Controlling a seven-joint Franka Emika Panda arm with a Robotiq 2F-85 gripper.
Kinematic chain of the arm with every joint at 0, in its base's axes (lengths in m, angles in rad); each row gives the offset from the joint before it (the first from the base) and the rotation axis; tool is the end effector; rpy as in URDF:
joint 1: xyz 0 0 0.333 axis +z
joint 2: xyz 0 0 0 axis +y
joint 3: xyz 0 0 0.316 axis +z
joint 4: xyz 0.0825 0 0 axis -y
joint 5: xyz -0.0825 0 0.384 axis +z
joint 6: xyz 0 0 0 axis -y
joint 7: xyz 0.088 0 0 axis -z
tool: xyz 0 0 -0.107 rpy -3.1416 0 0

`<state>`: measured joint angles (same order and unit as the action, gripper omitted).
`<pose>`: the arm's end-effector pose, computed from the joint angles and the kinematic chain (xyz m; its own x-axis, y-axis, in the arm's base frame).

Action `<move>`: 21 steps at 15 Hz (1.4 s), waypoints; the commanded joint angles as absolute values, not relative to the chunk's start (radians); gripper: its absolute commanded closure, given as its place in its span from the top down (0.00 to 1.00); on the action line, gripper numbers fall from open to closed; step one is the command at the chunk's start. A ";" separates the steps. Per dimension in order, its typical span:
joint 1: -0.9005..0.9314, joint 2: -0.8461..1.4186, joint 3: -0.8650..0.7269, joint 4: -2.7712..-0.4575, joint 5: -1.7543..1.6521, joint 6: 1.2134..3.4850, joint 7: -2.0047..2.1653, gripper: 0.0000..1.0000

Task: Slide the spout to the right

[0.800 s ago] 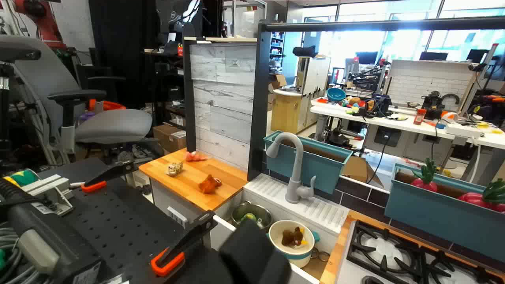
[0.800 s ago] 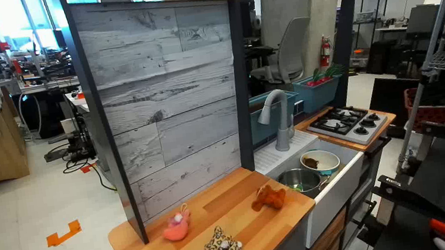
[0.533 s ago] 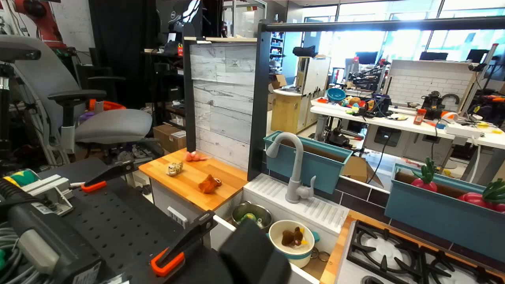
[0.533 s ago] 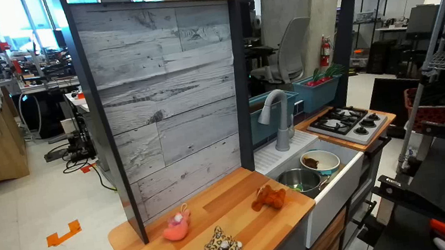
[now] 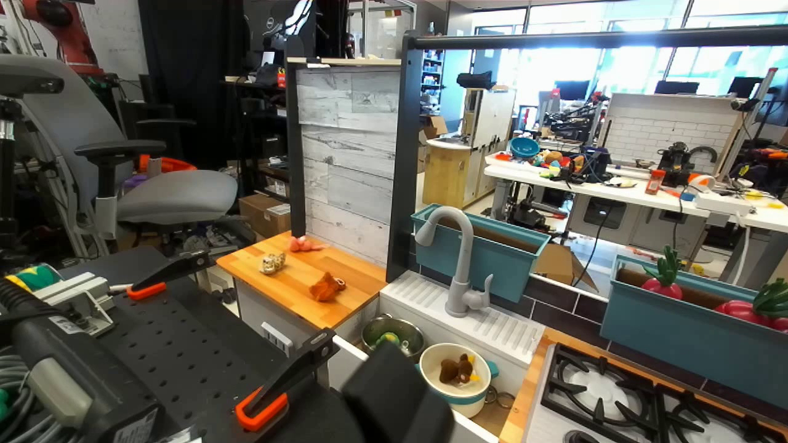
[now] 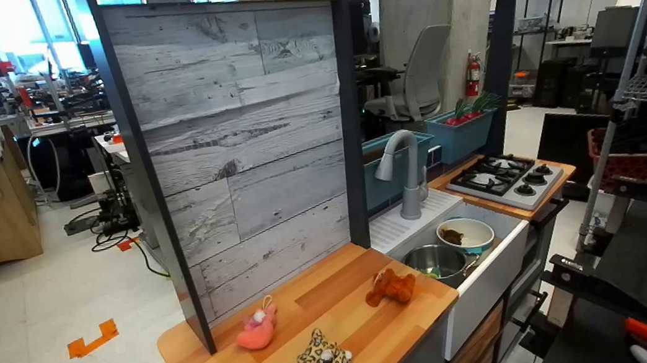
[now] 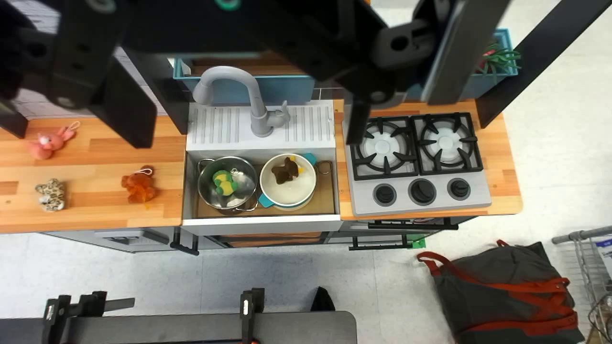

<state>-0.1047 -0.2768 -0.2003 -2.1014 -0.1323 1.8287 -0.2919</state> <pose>0.4479 -0.1600 0.5336 0.9994 0.0274 -0.0226 0.0289 -0.9971 0.0699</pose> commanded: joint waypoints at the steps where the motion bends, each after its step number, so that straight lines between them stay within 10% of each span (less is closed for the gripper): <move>1: -0.112 -0.276 -0.194 -2.100 -0.130 1.827 -0.294 1.00; 21: -0.108 -0.198 -0.191 -2.098 -0.122 1.889 -0.281 1.00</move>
<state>-0.1046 -0.2542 -0.1988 -2.1034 -0.1308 1.8408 -0.2885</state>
